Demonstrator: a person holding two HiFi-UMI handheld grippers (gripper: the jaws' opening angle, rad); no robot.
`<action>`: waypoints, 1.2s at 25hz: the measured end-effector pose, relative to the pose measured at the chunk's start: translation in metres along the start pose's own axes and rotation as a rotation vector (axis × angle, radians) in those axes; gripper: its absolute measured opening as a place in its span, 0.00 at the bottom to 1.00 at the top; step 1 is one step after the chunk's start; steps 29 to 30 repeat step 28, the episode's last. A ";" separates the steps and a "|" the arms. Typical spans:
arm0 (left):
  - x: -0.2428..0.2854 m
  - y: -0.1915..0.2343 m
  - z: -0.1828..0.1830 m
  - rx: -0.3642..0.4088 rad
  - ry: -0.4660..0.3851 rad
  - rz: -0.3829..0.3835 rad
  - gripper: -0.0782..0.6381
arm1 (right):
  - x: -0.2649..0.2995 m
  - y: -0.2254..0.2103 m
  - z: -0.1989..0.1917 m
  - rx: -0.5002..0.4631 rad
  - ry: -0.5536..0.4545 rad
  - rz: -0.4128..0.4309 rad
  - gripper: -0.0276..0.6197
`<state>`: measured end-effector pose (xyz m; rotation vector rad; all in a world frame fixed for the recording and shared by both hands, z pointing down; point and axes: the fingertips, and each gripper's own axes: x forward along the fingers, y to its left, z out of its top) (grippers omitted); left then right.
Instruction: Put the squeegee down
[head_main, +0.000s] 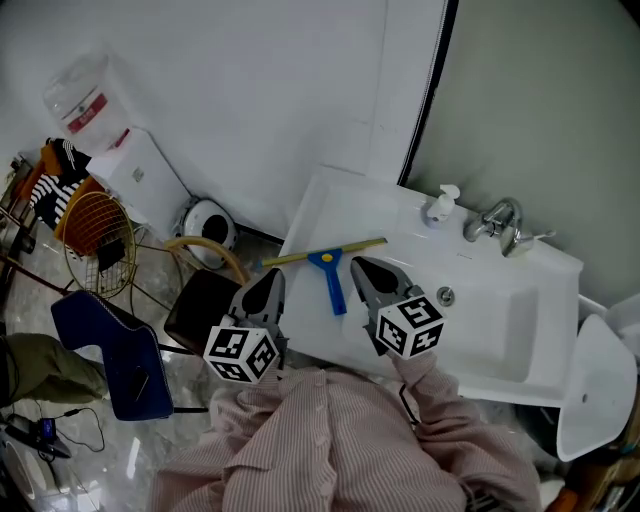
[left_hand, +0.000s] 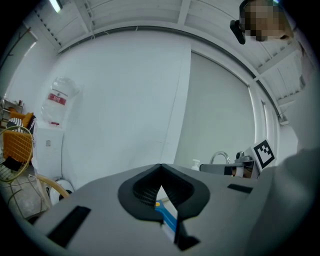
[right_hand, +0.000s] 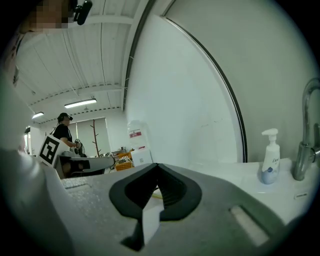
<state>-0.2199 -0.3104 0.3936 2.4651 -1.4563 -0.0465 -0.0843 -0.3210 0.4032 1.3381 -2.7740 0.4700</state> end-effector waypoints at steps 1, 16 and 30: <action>0.000 0.000 0.003 0.005 -0.008 0.001 0.11 | -0.002 0.000 0.003 -0.002 -0.012 0.004 0.05; -0.004 0.008 0.007 0.017 -0.020 0.050 0.11 | -0.012 -0.018 0.011 0.027 -0.073 -0.019 0.05; -0.002 0.010 0.002 0.020 -0.004 0.064 0.11 | -0.014 -0.026 0.006 0.020 -0.065 -0.047 0.05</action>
